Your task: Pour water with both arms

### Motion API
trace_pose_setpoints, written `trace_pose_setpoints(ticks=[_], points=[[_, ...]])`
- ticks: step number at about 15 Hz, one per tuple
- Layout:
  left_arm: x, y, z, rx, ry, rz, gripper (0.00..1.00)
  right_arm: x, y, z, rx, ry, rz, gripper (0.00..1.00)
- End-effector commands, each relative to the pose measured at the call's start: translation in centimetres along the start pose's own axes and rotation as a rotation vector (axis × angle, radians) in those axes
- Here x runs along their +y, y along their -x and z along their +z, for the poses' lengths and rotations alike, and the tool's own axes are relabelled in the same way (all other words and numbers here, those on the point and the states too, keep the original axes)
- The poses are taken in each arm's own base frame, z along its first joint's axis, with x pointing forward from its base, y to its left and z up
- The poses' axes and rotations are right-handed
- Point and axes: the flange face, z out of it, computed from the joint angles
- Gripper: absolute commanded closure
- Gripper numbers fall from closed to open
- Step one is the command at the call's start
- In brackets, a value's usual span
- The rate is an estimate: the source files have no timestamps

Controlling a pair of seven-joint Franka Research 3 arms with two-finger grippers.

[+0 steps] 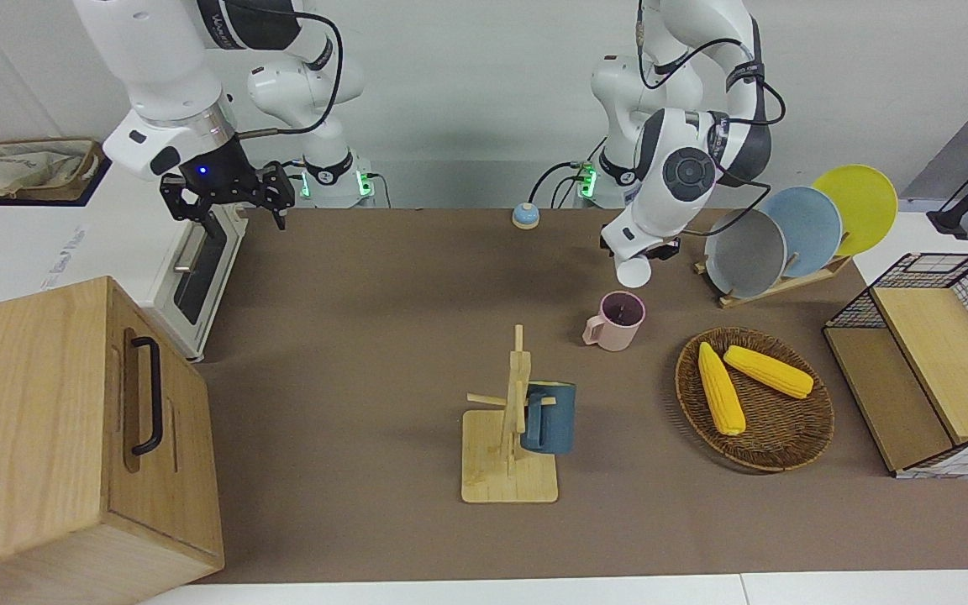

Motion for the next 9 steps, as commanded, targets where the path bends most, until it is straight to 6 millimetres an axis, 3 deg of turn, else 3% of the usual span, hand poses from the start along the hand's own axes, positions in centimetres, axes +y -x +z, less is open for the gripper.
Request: trace_pose_setpoints(ticks=[1, 9], points=[[-0.12, -0.09, -1.44, -0.008, 0.011, 0.005, 1.00, -0.06, 0.56, -0.34, 0.001, -0.003, -0.008, 0.017], [-0.11, 0.35, -1.45, -0.033, 0.013, 0.007, 1.00, 0.02, 0.52, -0.26, 0.000, -0.003, -0.007, 0.017]])
